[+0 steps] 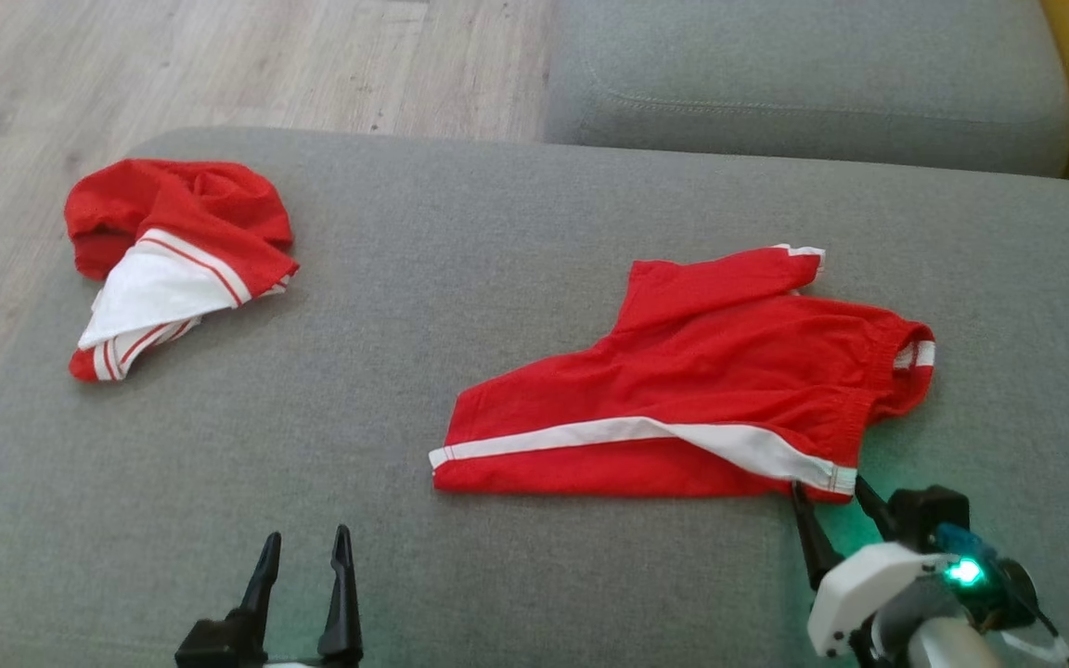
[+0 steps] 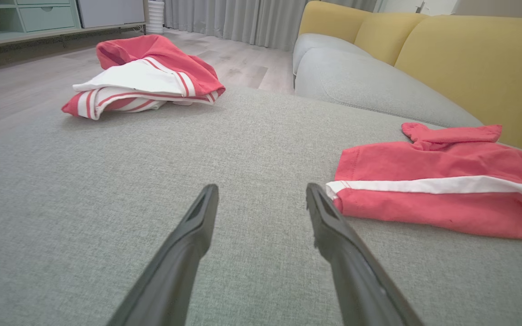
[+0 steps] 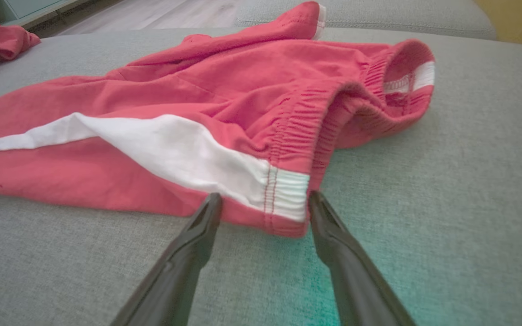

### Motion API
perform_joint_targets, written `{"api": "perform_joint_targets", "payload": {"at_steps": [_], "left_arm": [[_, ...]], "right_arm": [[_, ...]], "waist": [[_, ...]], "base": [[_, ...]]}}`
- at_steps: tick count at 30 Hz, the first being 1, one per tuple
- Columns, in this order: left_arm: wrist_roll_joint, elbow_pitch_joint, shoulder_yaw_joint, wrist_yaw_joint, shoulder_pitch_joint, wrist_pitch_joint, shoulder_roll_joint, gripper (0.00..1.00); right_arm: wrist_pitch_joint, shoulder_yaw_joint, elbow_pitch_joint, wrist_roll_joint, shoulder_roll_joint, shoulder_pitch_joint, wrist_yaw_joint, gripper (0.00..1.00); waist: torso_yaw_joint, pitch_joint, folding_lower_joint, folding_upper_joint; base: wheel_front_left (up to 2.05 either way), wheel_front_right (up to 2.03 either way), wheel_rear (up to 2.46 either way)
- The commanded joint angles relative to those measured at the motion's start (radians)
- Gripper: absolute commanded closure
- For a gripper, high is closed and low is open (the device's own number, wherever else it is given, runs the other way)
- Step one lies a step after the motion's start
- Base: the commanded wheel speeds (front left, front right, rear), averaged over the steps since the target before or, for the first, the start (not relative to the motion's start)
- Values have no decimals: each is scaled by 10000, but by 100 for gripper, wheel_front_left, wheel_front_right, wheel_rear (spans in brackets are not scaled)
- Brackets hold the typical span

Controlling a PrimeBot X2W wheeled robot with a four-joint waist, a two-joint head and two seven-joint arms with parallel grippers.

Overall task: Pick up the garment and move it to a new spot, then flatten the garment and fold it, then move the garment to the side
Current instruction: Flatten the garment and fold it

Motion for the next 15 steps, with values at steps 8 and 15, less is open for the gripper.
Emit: {"api": "perform_joint_targets", "payload": {"at_steps": [8,15], "left_arm": [[100,-310,391,4,-604,-109,-19,0],[92,-319,158,-210,-677,-109,-101,0]], "right_arm": [[-355,541,173,28,-70,-1089,75,58],[-691,770,15,92,-70,-1155,75,100]], "waist": [[-17,68,-1,0],[-181,44,-1,0]], "base": [[0,0,0],[0,0,0]]}}
